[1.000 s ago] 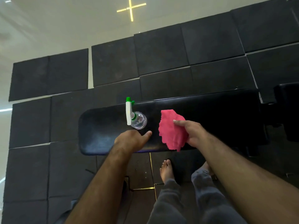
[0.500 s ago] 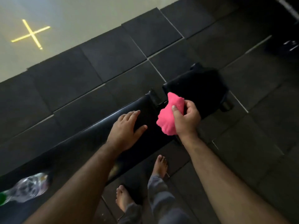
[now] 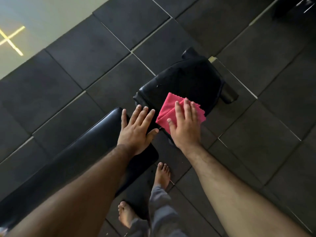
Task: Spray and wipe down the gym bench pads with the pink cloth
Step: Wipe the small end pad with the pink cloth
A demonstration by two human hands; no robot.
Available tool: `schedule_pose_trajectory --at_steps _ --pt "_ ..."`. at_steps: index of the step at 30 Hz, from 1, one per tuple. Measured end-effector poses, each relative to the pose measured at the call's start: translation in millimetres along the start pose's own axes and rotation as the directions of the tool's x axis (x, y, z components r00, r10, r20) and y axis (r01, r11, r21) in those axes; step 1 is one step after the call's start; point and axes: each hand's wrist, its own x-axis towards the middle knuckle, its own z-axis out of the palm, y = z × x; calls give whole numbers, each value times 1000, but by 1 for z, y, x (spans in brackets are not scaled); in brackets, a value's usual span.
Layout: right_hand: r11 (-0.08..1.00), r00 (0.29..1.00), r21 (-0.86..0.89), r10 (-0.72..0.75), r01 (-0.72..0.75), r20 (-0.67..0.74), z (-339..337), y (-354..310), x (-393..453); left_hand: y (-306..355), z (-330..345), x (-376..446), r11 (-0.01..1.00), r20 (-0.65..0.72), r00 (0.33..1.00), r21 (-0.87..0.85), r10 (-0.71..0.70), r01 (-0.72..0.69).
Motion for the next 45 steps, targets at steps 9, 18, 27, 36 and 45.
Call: schedule_pose_trajectory --at_steps 9,18,27,36,45 --pt "984 990 -109 135 -138 -37 4 39 64 -10 17 5 993 35 997 93 69 -73" --pt "945 945 4 326 -326 -11 17 3 22 -8 18 6 995 8 998 79 55 -55" --pt "921 922 -39 388 -388 -4 -4 47 103 -15 25 5 985 -2 993 125 118 -117" --pt "912 912 -37 406 -408 -58 -7 50 122 -14 27 6 985 9 996 148 87 -87" --pt "921 924 -96 382 -378 31 -10 39 128 -12 26 6 984 -6 997 158 81 -79"
